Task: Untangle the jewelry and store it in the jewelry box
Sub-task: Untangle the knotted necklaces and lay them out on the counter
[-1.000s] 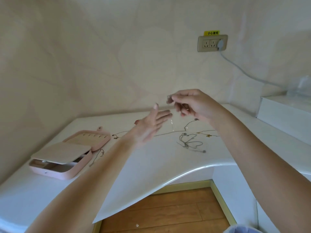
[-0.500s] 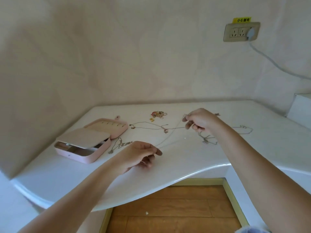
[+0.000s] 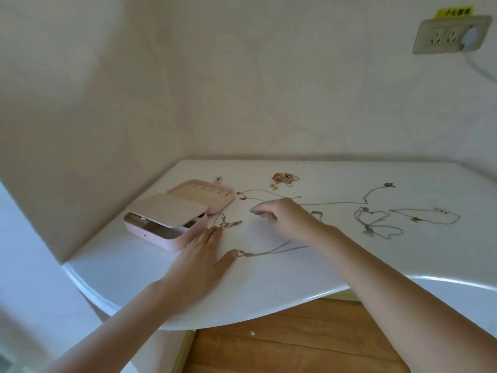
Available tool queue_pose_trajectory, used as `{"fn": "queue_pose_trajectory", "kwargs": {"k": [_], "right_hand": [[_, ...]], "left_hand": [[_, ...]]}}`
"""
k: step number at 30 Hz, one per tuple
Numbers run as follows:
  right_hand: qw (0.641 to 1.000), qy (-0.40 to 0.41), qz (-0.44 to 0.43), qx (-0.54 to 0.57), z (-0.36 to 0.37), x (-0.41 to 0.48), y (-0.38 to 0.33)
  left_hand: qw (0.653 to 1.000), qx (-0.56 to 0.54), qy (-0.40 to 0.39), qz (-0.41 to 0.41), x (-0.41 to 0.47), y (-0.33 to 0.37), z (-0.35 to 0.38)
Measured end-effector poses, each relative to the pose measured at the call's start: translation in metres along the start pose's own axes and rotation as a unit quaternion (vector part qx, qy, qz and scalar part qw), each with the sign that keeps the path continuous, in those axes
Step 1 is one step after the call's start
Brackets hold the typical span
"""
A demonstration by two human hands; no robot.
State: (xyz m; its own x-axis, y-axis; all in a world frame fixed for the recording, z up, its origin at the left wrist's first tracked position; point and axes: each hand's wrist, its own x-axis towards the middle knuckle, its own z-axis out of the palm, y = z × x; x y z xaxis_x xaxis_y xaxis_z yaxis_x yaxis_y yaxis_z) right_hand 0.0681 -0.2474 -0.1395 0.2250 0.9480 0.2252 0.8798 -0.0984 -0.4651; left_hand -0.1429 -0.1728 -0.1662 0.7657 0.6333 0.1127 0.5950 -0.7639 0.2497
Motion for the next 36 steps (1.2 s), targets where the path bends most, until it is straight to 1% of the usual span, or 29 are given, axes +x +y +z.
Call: {"fn": "queue_pose_trajectory", "kwargs": {"k": [1, 3, 4, 5, 7, 10, 12, 14, 16, 22, 25, 27, 29, 32, 34, 36], "right_hand": [[0.999, -0.040, -0.029, -0.012, 0.010, 0.002, -0.010], [0.992, -0.108, -0.056, -0.041, 0.026, 0.006, -0.020], [0.987, -0.128, -0.074, -0.062, 0.031, 0.009, -0.018], [0.983, -0.132, -0.089, -0.091, 0.031, 0.011, -0.015], [0.983, -0.100, -0.076, -0.133, 0.026, 0.013, 0.000], [0.987, -0.055, 0.016, -0.152, 0.007, 0.007, 0.022], [0.986, -0.045, 0.065, -0.147, -0.003, 0.002, 0.034], [0.987, -0.040, 0.089, -0.127, -0.010, -0.002, 0.041], [0.987, -0.034, 0.099, -0.119, -0.011, -0.002, 0.046], [0.982, -0.037, 0.107, -0.154, -0.010, 0.011, 0.049], [0.980, -0.026, 0.068, -0.184, -0.011, 0.016, 0.055], [0.987, -0.024, 0.022, -0.158, -0.012, 0.015, 0.050], [0.997, -0.032, -0.020, -0.071, -0.009, 0.012, 0.036], [0.997, -0.053, -0.036, 0.050, 0.002, 0.009, 0.017], [0.995, -0.053, -0.041, 0.067, 0.010, 0.011, 0.009], [0.995, -0.063, -0.053, 0.064, 0.016, 0.014, 0.003]], "left_hand": [[1.000, -0.013, 0.015, 0.004, -0.002, -0.001, 0.000], [0.999, -0.026, 0.043, 0.019, -0.005, -0.001, -0.003], [0.998, -0.025, 0.048, 0.024, -0.007, -0.002, -0.004], [0.998, -0.023, 0.045, 0.025, -0.009, -0.004, -0.005], [0.999, -0.018, 0.042, 0.025, -0.011, -0.008, -0.005], [0.998, -0.014, 0.059, 0.025, -0.010, -0.010, -0.006], [0.996, -0.016, 0.079, 0.025, -0.008, -0.010, -0.006], [0.995, -0.020, 0.092, 0.029, -0.006, -0.010, -0.005], [0.994, -0.026, 0.096, 0.036, -0.006, -0.011, -0.004], [0.993, -0.020, 0.082, 0.080, -0.009, -0.015, -0.009], [0.993, -0.023, 0.086, 0.077, -0.008, -0.016, -0.009], [0.994, -0.017, 0.082, 0.066, -0.002, -0.017, -0.007], [0.996, -0.005, 0.071, 0.054, 0.007, -0.018, -0.006], [0.997, 0.046, 0.039, 0.056, 0.019, -0.019, -0.004], [0.996, 0.051, 0.024, 0.065, 0.022, -0.020, -0.002], [0.996, 0.005, 0.043, 0.075, 0.023, -0.017, -0.001]]}}
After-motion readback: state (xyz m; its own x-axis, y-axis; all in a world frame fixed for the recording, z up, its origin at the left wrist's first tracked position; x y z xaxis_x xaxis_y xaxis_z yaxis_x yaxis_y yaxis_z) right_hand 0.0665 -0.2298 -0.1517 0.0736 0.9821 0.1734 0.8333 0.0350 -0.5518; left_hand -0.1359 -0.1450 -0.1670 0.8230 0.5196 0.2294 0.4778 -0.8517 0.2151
